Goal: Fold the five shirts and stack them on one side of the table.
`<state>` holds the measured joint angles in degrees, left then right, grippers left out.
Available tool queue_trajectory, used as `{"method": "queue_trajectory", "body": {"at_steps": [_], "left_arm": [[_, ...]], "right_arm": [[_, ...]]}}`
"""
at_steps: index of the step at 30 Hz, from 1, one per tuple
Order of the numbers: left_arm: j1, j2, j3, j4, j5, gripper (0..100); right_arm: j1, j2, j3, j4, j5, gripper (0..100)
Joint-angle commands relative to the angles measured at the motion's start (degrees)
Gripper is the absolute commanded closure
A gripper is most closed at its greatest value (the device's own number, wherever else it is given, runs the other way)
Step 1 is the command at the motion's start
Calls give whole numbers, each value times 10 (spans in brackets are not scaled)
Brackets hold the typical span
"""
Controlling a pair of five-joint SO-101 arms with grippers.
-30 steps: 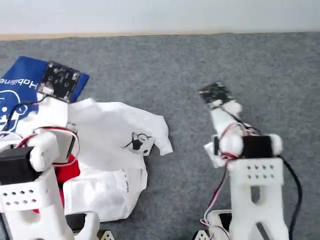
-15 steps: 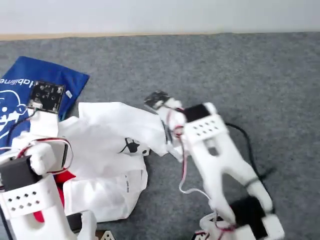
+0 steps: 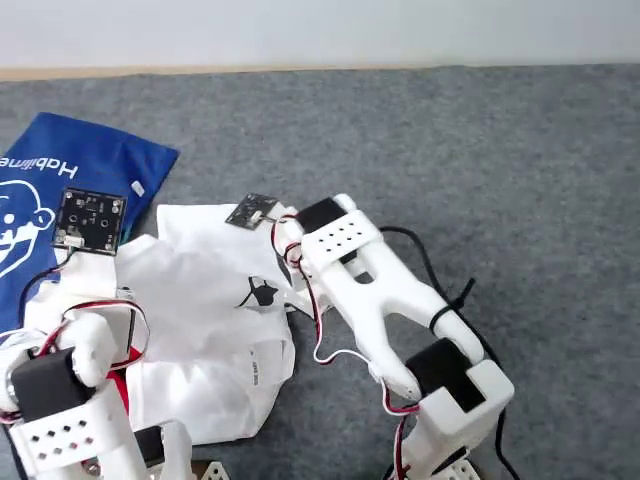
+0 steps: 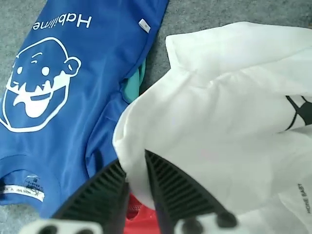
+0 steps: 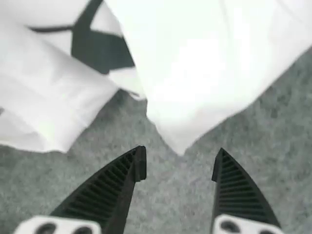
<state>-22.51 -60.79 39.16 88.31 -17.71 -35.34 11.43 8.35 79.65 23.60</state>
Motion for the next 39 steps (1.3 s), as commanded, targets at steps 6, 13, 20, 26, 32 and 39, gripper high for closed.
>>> {"method": "queue_trajectory", "body": {"at_steps": [6,13,20,26,32,39], "left_arm": [[-2,-7,4,-13,-2,998],[-1,-5,4,-13,-2,998],[-2,-5,4,-13,-2,998],[-2,-5,4,-13,-2,998],[-2,-5,4,-13,-2,998],[-1,-4,5,-13,-2,998]], "right_arm": [[-3,50,-47,-36,-5,768],[-2,108,-95,-44,-8,768],[0,154,-127,-59,-6,772],[7,156,-136,-54,-4,825],[38,156,-136,-52,-4,883],[69,119,-139,-52,-4,887]]}}
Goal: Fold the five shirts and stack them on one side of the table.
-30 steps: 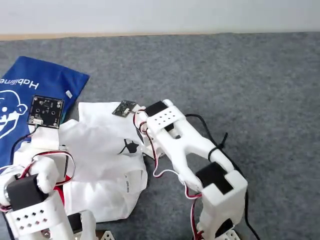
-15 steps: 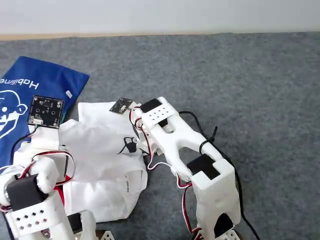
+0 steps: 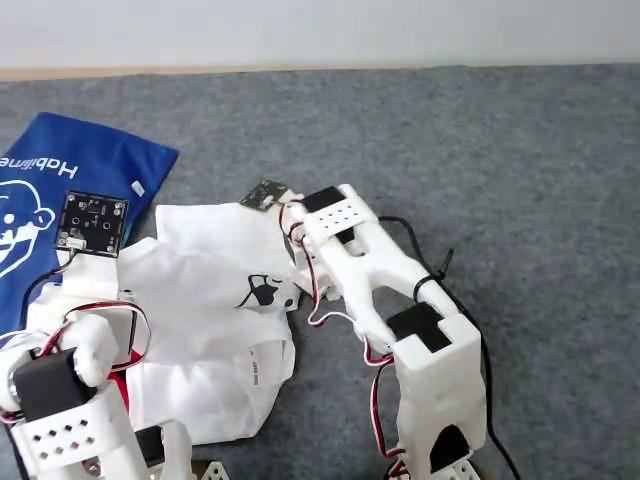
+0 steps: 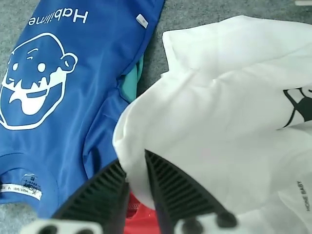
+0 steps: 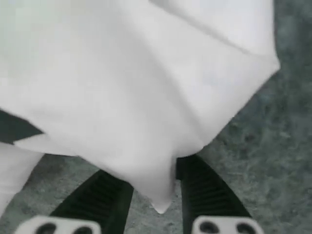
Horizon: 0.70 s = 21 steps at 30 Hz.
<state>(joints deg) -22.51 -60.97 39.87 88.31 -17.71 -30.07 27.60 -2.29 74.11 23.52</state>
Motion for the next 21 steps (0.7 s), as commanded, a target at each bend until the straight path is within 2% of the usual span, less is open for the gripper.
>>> {"method": "queue_trajectory", "body": {"at_steps": [1,8,16,21], "left_arm": [[-1,-3,-2,-13,-2,998],[0,-4,20,-26,-2,998],[0,-6,34,-33,-2,998],[0,-6,34,-33,-2,998]], "right_arm": [[16,-49,-33,3,-3,887],[15,-74,-33,34,34,883],[48,-73,-62,29,41,883],[56,-73,-71,11,76,883]]}}
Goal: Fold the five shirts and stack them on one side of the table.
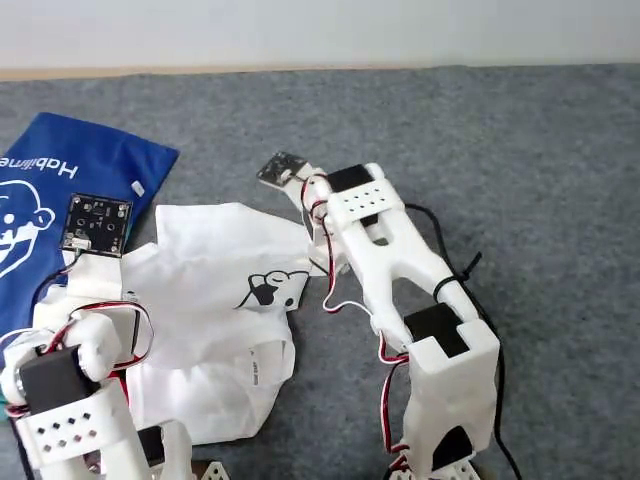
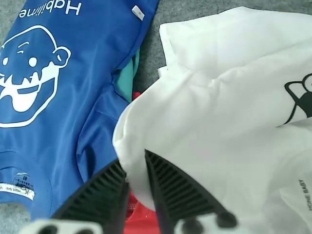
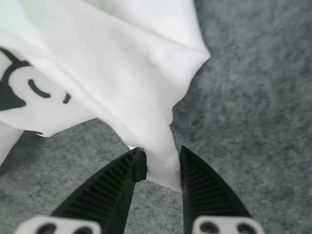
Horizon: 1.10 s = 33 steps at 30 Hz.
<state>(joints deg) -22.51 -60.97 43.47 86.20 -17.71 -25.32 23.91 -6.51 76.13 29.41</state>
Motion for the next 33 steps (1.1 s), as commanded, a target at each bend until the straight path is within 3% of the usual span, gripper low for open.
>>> {"method": "queue_trajectory", "body": {"at_steps": [1,21,33], "left_arm": [[0,-6,-2,-12,-2,998],[0,-5,-1,-12,-1,998],[-1,-6,-1,-11,-1,998]], "right_arm": [[7,-36,-29,-9,19,883],[-51,76,-141,-10,19,883],[19,81,-149,60,66,886]]}}
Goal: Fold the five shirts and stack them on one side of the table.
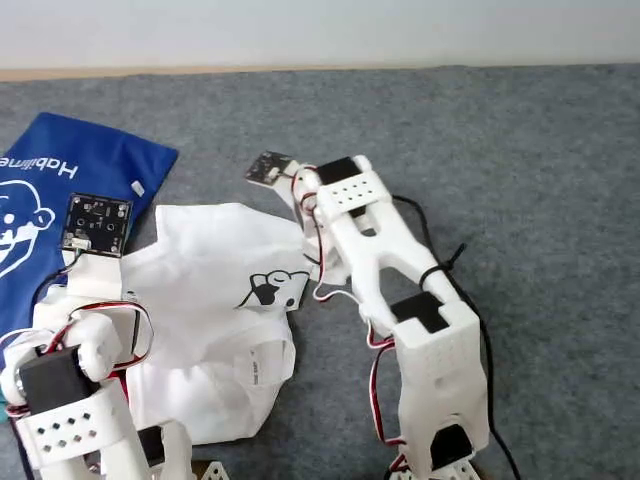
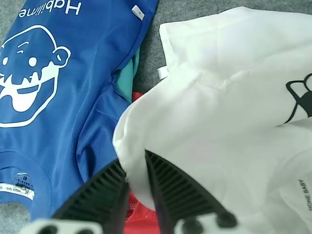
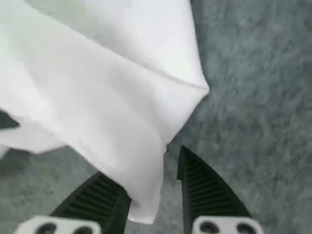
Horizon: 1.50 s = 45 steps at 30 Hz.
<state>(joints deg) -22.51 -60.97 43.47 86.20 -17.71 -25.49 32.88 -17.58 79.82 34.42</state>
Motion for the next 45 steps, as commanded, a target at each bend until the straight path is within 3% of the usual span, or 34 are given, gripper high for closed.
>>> {"method": "queue_trajectory", "body": {"at_steps": [1,25,33,37,45], "left_arm": [[-1,-6,-1,-11,-1,998],[-1,-4,-1,-12,-1,998],[0,-5,-1,-12,-1,998],[0,-5,-2,-12,-2,998],[-4,-7,-55,-9,-1,998]], "right_arm": [[26,-8,-47,36,17,887],[32,-1,-56,114,18,890],[10,50,-62,109,18,949],[8,50,-95,112,18,994],[15,-14,-226,186,14,990]]}}
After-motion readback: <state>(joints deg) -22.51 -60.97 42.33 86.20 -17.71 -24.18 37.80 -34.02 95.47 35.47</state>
